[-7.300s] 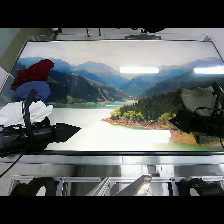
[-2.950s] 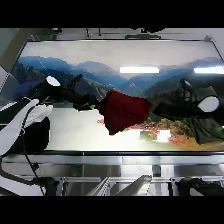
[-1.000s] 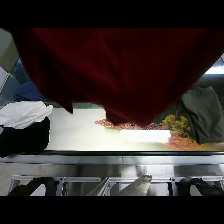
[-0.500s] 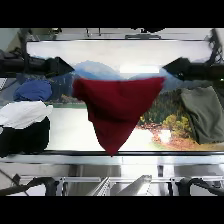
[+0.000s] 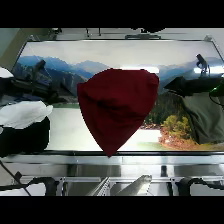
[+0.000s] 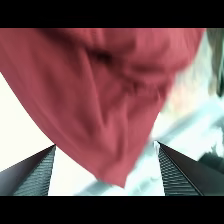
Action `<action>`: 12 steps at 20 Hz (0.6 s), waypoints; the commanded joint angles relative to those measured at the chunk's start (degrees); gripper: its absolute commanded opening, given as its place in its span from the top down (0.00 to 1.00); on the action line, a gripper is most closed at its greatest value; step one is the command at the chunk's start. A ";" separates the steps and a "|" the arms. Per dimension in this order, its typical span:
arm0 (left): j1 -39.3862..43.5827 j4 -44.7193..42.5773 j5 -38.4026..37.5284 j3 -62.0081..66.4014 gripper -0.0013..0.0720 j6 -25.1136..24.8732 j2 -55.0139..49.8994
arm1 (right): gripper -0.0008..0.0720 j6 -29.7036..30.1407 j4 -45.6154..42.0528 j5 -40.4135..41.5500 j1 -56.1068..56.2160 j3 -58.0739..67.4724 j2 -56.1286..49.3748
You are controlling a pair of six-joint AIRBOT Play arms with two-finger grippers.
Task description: Fold the shirts.
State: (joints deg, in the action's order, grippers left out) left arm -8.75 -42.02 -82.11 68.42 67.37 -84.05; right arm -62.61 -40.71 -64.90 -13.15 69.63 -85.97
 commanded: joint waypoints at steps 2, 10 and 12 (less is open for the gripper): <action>10.86 0.02 8.02 -19.98 0.00 3.96 8.74 | 0.35 -1.18 -0.59 5.16 1.22 -0.09 -6.29; 30.42 0.09 28.26 -35.95 0.01 12.98 12.50 | 0.35 1.33 6.10 5.99 1.88 5.51 -16.37; 32.28 1.38 31.91 -36.59 0.01 13.25 11.61 | 0.35 1.36 6.12 6.45 2.51 6.62 -17.31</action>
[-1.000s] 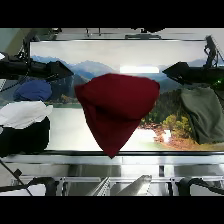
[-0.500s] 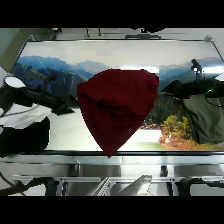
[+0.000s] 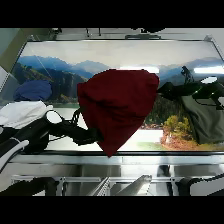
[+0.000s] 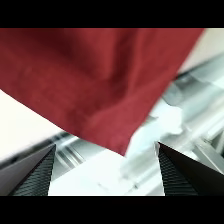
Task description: Fold the shirts.
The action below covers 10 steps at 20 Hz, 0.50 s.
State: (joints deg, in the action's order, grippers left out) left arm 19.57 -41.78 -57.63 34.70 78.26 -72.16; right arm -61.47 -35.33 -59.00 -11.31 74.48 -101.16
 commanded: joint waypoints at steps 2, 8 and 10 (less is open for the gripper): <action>5.55 3.80 9.75 -1.70 0.02 2.08 -3.19 | 0.35 0.66 0.66 1.88 1.25 2.25 -2.62; 9.20 4.26 6.91 8.20 0.75 -0.22 -14.49 | 0.36 0.66 1.99 4.98 3.23 2.36 -4.37; 9.11 4.13 5.66 10.16 0.95 -1.33 -14.99 | 0.61 1.01 4.22 5.01 3.63 2.36 -5.01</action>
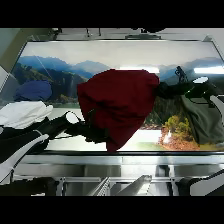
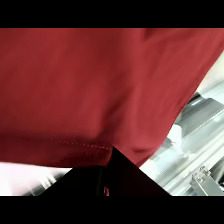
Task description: Fold the shirts.
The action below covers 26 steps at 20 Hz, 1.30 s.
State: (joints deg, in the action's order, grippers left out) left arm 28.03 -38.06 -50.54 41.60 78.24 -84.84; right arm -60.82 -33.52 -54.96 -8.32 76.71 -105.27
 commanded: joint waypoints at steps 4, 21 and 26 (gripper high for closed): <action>-3.45 -1.36 -3.19 4.24 0.95 -2.27 2.19 | 0.92 2.56 6.78 0.63 0.31 0.13 -1.14; -34.38 -8.28 -19.39 22.23 0.95 -16.22 1.01 | 0.96 1.40 6.62 3.91 -4.79 -53.33 50.23; -34.38 6.69 -30.62 28.81 0.95 -20.41 9.33 | 0.95 1.44 10.36 -2.54 -4.81 -47.12 66.16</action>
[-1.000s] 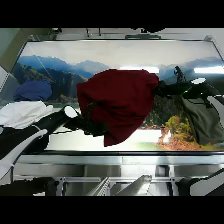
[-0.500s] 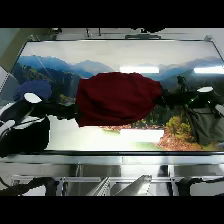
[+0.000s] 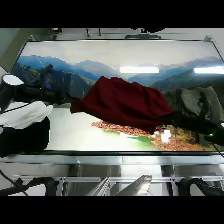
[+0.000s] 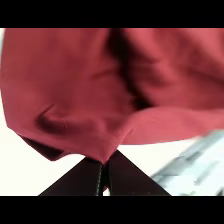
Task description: Fold the shirts.
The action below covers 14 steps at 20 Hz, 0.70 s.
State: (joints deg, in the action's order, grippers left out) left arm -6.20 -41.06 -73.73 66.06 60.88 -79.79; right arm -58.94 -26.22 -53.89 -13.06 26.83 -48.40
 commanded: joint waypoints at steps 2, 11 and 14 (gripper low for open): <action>-0.33 18.51 -10.03 11.41 0.95 -4.50 10.69 | 0.83 -1.11 4.74 -6.21 -0.07 13.68 13.92; -17.59 17.57 -2.67 43.45 0.95 -1.70 31.34 | 0.84 -5.97 1.46 -11.54 -0.42 49.90 10.60; -14.84 17.70 -2.82 28.17 0.95 -2.21 32.48 | 0.84 -8.59 1.62 -19.56 -0.28 43.08 5.20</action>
State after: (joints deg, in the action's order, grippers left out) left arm -20.84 -22.61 -75.94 101.47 58.26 -49.41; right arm -64.20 -24.03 -66.57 -13.47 72.25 -39.51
